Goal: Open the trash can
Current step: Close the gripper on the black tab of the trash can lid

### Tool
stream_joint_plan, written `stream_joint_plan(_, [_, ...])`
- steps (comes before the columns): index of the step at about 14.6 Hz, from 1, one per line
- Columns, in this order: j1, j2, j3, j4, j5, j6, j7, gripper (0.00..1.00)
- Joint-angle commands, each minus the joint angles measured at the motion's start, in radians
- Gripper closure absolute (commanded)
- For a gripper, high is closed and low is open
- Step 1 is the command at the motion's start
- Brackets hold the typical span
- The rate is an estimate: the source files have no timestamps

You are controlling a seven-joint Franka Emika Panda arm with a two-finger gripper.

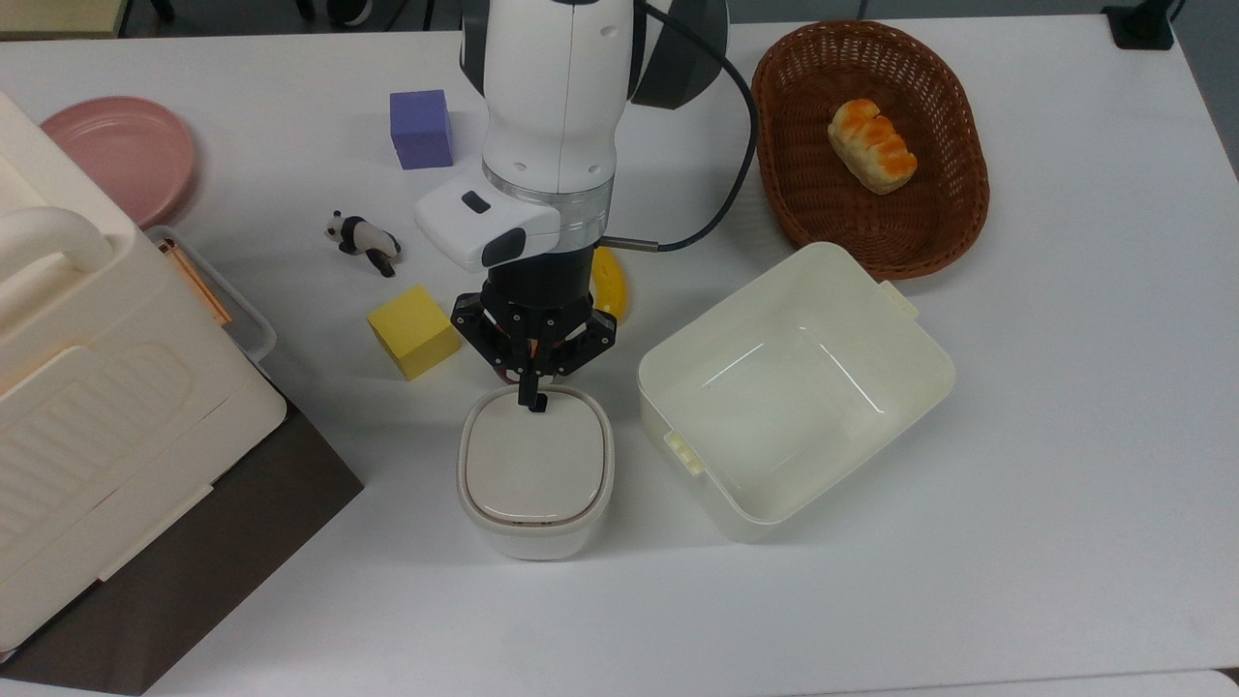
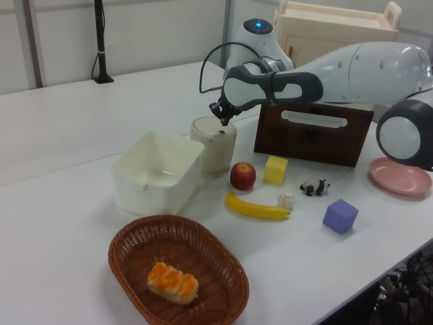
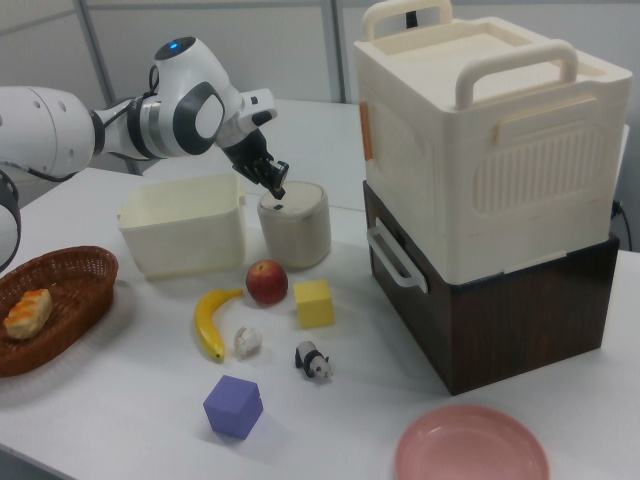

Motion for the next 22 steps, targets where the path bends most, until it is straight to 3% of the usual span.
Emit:
stream_joint_plan(1, [0.006, 0.007, 0.001, 0.010, -0.022, 0.018, 0.014, 1.00])
stream_joint_plan(15, [0.014, 0.045, 0.006, 0.007, -0.078, 0.041, 0.015, 1.00])
stream_joint_plan(22, [0.012, 0.061, 0.018, -0.011, -0.171, 0.065, 0.017, 1.00])
